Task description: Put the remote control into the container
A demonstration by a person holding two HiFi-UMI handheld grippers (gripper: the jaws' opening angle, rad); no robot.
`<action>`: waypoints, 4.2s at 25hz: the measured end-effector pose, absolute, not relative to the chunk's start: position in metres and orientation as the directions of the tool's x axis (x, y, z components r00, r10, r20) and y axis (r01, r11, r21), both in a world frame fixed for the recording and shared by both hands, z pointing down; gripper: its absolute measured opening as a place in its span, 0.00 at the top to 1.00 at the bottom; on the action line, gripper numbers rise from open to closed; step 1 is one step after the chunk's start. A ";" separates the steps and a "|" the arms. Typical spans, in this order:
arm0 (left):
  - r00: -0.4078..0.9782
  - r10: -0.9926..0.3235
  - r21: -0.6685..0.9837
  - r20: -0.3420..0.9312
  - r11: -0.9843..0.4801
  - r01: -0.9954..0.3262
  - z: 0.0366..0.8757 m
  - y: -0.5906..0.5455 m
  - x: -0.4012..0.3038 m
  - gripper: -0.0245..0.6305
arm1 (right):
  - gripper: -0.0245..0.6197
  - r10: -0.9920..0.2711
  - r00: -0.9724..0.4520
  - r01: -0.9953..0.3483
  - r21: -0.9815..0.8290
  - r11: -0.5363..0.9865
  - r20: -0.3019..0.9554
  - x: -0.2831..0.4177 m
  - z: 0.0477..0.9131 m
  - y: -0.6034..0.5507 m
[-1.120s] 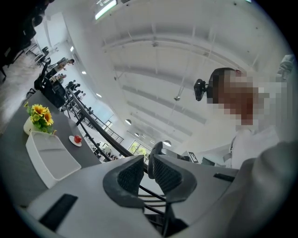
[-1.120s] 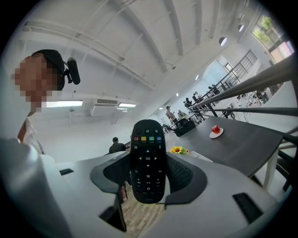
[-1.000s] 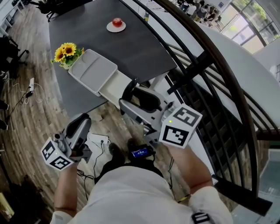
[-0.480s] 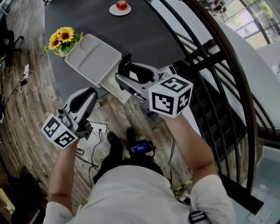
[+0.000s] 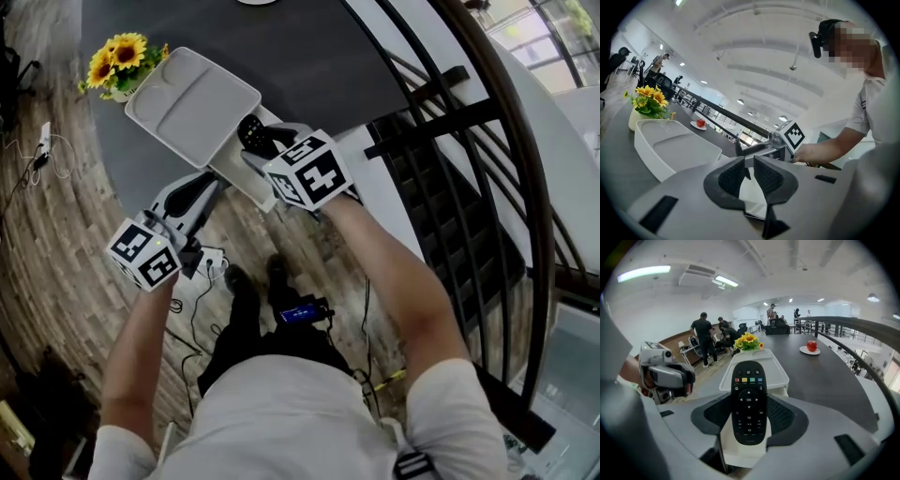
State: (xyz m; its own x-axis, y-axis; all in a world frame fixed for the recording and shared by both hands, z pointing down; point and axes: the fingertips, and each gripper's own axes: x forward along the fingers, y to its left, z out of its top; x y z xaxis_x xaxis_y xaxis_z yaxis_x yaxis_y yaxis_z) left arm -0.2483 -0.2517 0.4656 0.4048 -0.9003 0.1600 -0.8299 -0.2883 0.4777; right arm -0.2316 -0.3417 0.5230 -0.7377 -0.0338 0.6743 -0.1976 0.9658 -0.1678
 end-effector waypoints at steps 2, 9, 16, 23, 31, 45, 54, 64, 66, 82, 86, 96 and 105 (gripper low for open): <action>0.405 -0.899 0.480 0.168 -0.284 -0.830 0.471 -0.253 -0.249 0.87 | 0.60 -0.032 -0.674 -0.167 -0.109 0.980 0.738 -0.233 0.544 -0.342; 0.402 -0.896 0.502 0.189 -0.264 -0.824 0.486 -0.252 -0.253 0.87 | 0.60 -0.025 -0.436 -0.071 -0.006 0.997 0.899 -0.227 0.599 -0.337; 0.381 -0.899 0.532 0.214 -0.220 -0.818 0.501 -0.249 -0.258 0.87 | 0.60 -0.019 -0.281 -0.103 -0.011 0.995 0.960 -0.227 0.622 -0.343; 0.388 -0.897 0.545 0.210 -0.222 -0.808 0.504 -0.249 -0.256 0.87 | 0.60 -0.059 -0.216 -0.061 0.047 0.997 0.975 -0.235 0.630 -0.349; 0.389 -0.896 0.553 0.213 -0.218 -0.804 0.505 -0.248 -0.252 0.87 | 0.60 -0.045 -0.276 -0.100 0.018 0.995 0.960 -0.248 0.631 -0.348; 0.382 -0.902 0.551 0.202 -0.218 -0.805 0.500 -0.246 -0.254 0.87 | 0.60 -0.076 -0.324 -0.122 0.038 0.992 0.943 -0.243 0.626 -0.354; 0.372 -0.913 0.515 0.165 -0.242 -0.822 0.465 -0.245 -0.252 0.87 | 0.60 -0.138 -0.450 -0.181 0.061 0.982 0.882 -0.240 0.569 -0.357; 0.390 -0.919 0.450 0.057 -0.325 -0.832 0.383 -0.247 -0.245 0.87 | 0.60 -0.189 -0.681 -0.276 -0.009 0.961 0.708 -0.233 0.449 -0.345; 0.396 -0.918 0.443 0.035 -0.341 -0.829 0.369 -0.245 -0.242 0.87 | 0.68 -0.214 -0.727 -0.294 -0.014 0.956 0.652 -0.232 0.424 -0.344; 0.427 -0.898 0.396 -0.104 -0.431 -0.811 0.289 -0.199 -0.209 0.87 | 0.96 -0.295 -0.844 -0.332 -0.005 0.943 0.448 -0.179 0.321 -0.290; 0.433 -0.890 0.382 -0.142 -0.453 -0.805 0.266 -0.182 -0.197 0.87 | 0.96 -0.302 -0.868 -0.340 -0.028 0.940 0.394 -0.164 0.298 -0.273; 0.429 -0.879 0.370 -0.210 -0.478 -0.797 0.233 -0.141 -0.184 0.87 | 0.96 -0.325 -0.906 -0.357 -0.078 0.931 0.273 -0.131 0.260 -0.238; 0.410 -0.880 0.400 -0.242 -0.475 -0.784 0.233 -0.108 -0.181 0.87 | 0.96 -0.348 -0.911 -0.382 -0.133 0.915 0.222 -0.105 0.260 -0.216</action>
